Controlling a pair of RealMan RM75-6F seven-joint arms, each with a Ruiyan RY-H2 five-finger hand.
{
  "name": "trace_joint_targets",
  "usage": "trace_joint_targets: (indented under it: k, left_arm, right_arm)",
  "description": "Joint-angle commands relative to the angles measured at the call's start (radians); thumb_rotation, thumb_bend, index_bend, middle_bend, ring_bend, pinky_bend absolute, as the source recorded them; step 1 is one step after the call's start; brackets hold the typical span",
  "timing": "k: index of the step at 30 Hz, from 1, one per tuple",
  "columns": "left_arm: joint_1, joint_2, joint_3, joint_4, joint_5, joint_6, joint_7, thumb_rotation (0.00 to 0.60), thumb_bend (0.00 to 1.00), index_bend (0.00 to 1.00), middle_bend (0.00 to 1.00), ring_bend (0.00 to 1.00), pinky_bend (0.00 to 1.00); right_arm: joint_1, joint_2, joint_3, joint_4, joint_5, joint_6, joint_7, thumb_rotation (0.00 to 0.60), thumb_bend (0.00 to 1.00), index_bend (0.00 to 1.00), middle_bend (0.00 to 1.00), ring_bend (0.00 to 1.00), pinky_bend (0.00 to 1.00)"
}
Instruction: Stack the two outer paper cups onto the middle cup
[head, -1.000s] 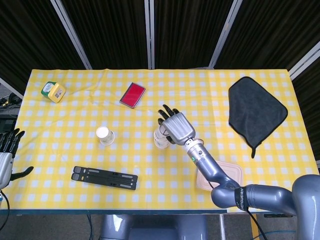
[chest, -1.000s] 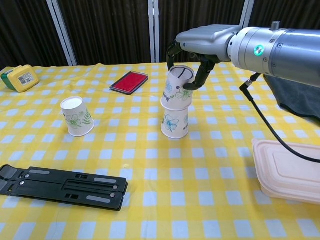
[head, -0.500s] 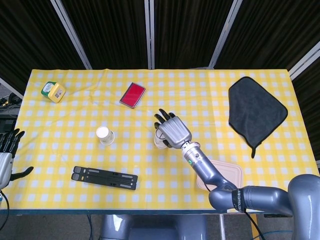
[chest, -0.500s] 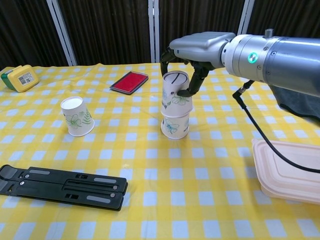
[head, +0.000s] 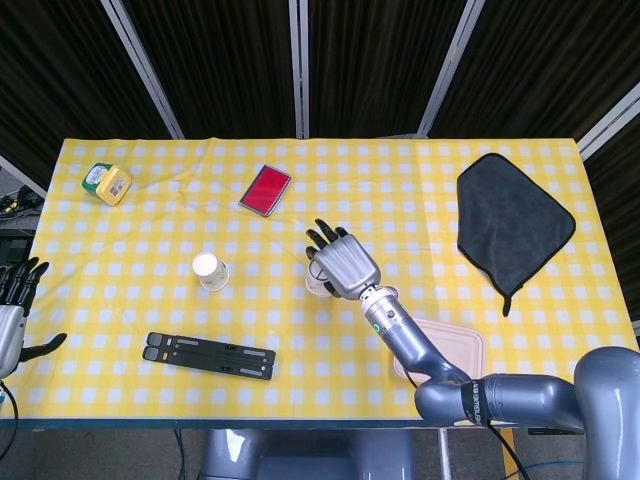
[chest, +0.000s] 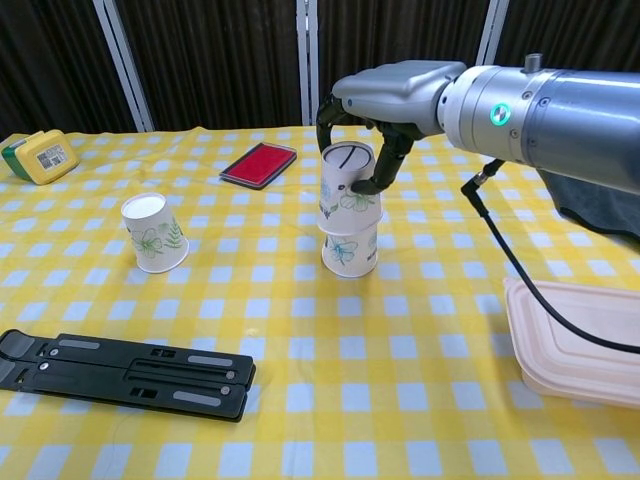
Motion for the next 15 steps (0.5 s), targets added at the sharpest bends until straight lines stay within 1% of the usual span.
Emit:
trace_joint_targets:
  k: [1, 4, 6, 9, 12, 15]
  left_arm:
    - [0.001, 0.001, 0.0, 0.001, -0.002, 0.0, -0.002, 0.6, 0.1, 0.0, 0.0, 0.0, 0.0]
    - [0.0, 0.001, 0.0, 0.0, 0.0, -0.001, -0.002, 0.6, 0.1, 0.0, 0.0, 0.0, 0.0]
    - [0.001, 0.0, 0.0, 0.0, 0.003, 0.003, -0.002, 0.6, 0.1, 0.0, 0.0, 0.0, 0.0]
    - [0.002, 0.001, 0.0, 0.001, 0.003, 0.005, -0.004, 0.6, 0.1, 0.0, 0.0, 0.0, 0.0]
    - [0.002, 0.001, -0.001, 0.002, 0.0, 0.005, -0.006, 0.6, 0.1, 0.0, 0.0, 0.0, 0.0]
    - [0.002, 0.001, -0.001, 0.003, 0.0, 0.004, -0.006, 0.6, 0.1, 0.0, 0.0, 0.0, 0.0]
  right_arm:
    - [0.002, 0.001, -0.005, -0.003, 0.011, -0.002, -0.009, 0.6, 0.25, 0.47, 0.13, 0.01, 0.26]
    - [0.005, -0.002, -0.01, -0.006, 0.026, -0.009, -0.014, 0.6, 0.21, 0.41, 0.1, 0.01, 0.26]
    - [0.006, -0.005, -0.01, -0.007, 0.03, -0.008, -0.013, 0.6, 0.17, 0.31, 0.07, 0.01, 0.25]
    - [0.007, -0.008, -0.009, -0.01, 0.027, -0.004, -0.01, 0.6, 0.13, 0.19, 0.03, 0.0, 0.24]
    - [0.007, -0.007, -0.008, -0.014, 0.017, 0.004, -0.007, 0.6, 0.12, 0.14, 0.02, 0.0, 0.24]
    - [0.006, -0.002, -0.008, -0.02, 0.013, 0.009, -0.008, 0.6, 0.12, 0.13, 0.01, 0.0, 0.24]
